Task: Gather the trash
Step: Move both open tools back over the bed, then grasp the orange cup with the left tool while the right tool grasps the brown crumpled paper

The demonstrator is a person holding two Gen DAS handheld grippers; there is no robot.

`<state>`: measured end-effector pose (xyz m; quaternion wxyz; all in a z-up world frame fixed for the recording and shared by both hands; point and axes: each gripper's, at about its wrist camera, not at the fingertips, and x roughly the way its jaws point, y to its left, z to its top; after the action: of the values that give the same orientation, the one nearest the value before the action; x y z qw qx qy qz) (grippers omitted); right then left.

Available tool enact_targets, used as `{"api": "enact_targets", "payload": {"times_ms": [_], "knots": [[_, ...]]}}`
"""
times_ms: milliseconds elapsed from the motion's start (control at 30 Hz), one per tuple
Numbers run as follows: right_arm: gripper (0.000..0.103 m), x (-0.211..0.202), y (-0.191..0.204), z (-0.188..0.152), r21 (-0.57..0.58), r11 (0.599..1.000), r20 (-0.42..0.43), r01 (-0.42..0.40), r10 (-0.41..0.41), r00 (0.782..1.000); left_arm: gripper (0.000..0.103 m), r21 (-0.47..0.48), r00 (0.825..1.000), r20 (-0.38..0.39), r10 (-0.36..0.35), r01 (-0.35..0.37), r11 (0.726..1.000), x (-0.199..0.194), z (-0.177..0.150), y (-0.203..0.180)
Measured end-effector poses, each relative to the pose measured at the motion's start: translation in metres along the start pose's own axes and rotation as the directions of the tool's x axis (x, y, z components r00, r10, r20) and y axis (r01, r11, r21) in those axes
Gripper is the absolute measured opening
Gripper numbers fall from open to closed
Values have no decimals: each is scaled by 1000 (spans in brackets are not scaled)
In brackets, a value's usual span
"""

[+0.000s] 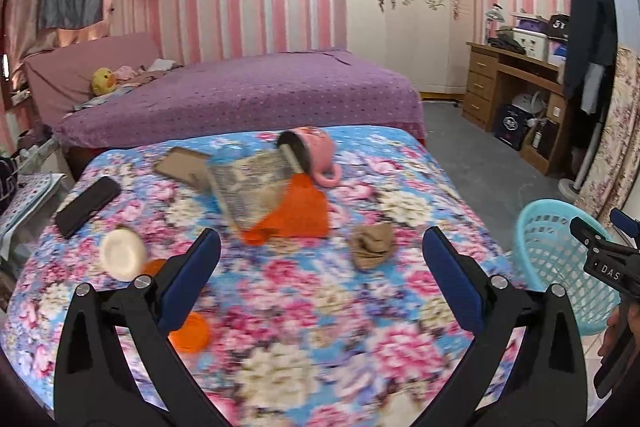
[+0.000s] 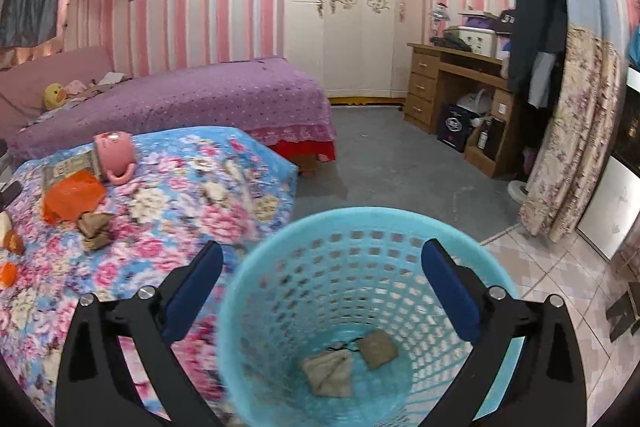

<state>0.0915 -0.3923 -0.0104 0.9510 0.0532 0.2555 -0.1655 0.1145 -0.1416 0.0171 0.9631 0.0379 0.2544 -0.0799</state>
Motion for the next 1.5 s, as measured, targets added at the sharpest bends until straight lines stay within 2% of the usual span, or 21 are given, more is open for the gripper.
{"api": "enact_targets", "payload": {"times_ms": [67, 200, 300, 533, 700, 867, 1067, 1267, 1433, 1500], "knots": [[97, 1, 13, 0, 0, 999, -11, -35, 35, 999, 98, 5, 1000, 6, 17, -17, 1000, -3, -1, 10], [97, 2, 39, -4, -38, 998, -22, -50, 49, 999, 98, 31, 998, 13, 62, -62, 998, -5, -10, 32], [97, 2, 52, -5, -47, 997, -22, -67, 66, 998, 98, 18, 998, -3, 68, -68, 998, -2, -15, 47], [97, 1, 78, -10, -66, 995, -25, -79, 77, 997, 98, -17, 998, -26, 65, -65, 998, 5, -31, 74], [99, 4, 86, -10, -73, 994, -34, -77, 75, 997, 98, -73, 995, -88, 38, -45, 996, 13, -45, 95], [99, 8, 89, -9, -50, 996, -37, -74, 72, 997, 98, -99, 992, -120, 51, -63, 993, 16, -53, 113], [99, 16, 102, -9, -38, 996, -51, -79, 77, 996, 98, -160, 977, -211, 40, -75, 984, 32, -66, 133], [99, 21, 121, -10, -65, 994, -66, -93, 89, 994, 98, -203, 950, -313, 0, -67, 977, 54, -78, 140], [99, 24, 134, -13, -96, 990, -83, -99, 91, 992, 97, -186, 946, -325, 3, -67, 980, 60, -79, 135], [99, 25, 137, -14, -105, 989, -92, -105, 96, 991, 89, -169, 946, -323, 2, -60, 984, 61, -79, 131]]}}
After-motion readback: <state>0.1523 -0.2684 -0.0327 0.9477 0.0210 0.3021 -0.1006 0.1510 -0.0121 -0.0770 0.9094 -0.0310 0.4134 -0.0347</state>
